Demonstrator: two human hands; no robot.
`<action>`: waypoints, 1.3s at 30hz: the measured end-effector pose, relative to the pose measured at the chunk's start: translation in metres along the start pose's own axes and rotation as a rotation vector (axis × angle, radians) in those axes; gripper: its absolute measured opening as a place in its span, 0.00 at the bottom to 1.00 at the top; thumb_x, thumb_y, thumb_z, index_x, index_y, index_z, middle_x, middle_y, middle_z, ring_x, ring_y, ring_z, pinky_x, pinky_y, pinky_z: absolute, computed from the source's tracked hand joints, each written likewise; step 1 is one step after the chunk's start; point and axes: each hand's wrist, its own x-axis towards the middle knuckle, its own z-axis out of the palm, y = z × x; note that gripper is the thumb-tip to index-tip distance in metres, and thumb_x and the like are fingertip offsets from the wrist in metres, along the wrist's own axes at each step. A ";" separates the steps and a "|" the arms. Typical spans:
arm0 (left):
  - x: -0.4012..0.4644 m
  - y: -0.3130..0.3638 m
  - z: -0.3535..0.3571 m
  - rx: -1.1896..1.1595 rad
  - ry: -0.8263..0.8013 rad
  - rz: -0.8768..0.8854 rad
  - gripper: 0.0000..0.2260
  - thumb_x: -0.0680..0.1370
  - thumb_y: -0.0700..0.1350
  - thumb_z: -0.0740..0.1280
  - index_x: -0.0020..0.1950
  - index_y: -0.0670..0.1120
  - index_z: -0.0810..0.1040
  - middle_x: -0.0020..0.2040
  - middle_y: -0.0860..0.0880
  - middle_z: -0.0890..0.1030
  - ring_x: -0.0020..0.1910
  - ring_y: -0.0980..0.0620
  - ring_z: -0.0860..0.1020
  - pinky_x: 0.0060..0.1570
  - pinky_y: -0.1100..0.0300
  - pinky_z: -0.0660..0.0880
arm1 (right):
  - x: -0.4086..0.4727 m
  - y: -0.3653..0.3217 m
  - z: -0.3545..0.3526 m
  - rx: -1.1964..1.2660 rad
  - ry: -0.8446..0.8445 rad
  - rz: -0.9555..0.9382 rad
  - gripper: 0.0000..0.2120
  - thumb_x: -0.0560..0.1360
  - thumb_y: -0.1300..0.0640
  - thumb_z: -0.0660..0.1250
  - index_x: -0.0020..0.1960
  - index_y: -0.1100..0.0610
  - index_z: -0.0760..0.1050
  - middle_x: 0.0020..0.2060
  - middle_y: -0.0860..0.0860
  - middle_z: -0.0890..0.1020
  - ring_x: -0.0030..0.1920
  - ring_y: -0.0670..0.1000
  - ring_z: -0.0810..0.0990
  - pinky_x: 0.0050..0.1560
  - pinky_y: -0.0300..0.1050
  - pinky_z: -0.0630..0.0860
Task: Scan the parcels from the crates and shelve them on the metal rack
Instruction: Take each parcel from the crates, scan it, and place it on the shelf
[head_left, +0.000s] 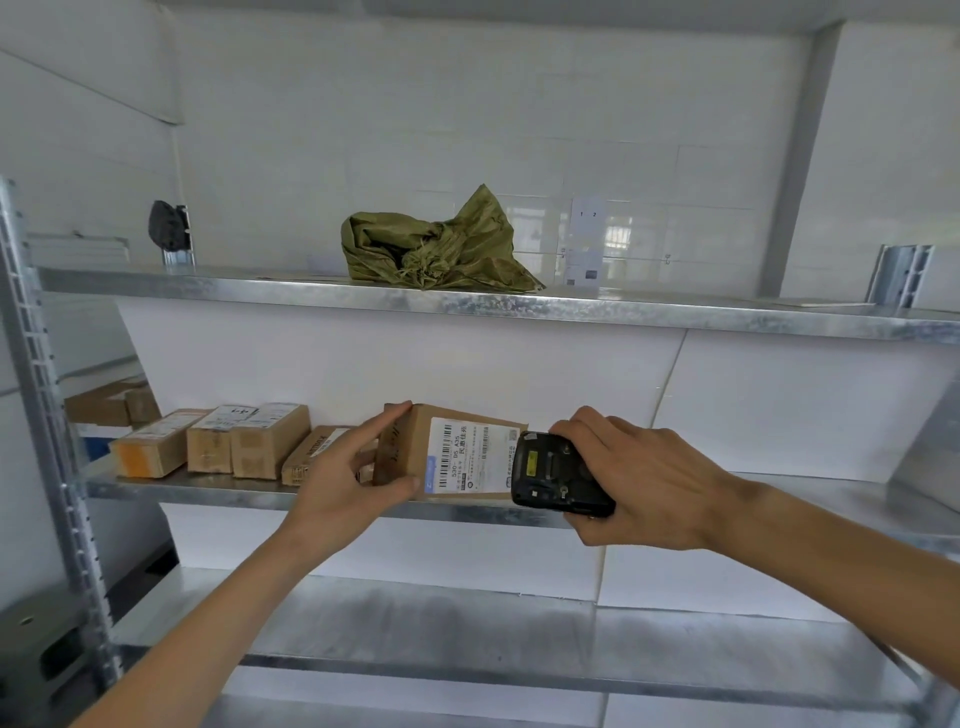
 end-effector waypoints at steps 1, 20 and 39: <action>0.001 0.001 0.000 -0.002 -0.001 0.007 0.35 0.70 0.33 0.78 0.69 0.63 0.76 0.60 0.66 0.80 0.57 0.59 0.81 0.49 0.66 0.80 | 0.001 0.000 -0.001 -0.018 0.006 0.001 0.35 0.71 0.34 0.59 0.74 0.50 0.63 0.59 0.46 0.71 0.47 0.49 0.76 0.33 0.39 0.71; -0.001 0.008 -0.010 0.041 -0.030 0.074 0.35 0.70 0.34 0.78 0.71 0.61 0.75 0.59 0.74 0.77 0.60 0.59 0.79 0.49 0.65 0.80 | 0.017 -0.001 -0.016 -0.278 0.104 -0.026 0.31 0.67 0.35 0.63 0.62 0.53 0.75 0.47 0.49 0.77 0.35 0.52 0.76 0.26 0.41 0.65; 0.003 0.005 -0.010 0.055 -0.029 0.023 0.36 0.70 0.37 0.80 0.71 0.64 0.75 0.65 0.63 0.78 0.60 0.57 0.80 0.50 0.65 0.80 | 0.019 -0.008 -0.024 -0.231 -0.006 0.005 0.35 0.71 0.34 0.65 0.71 0.53 0.68 0.55 0.49 0.74 0.40 0.52 0.76 0.26 0.41 0.56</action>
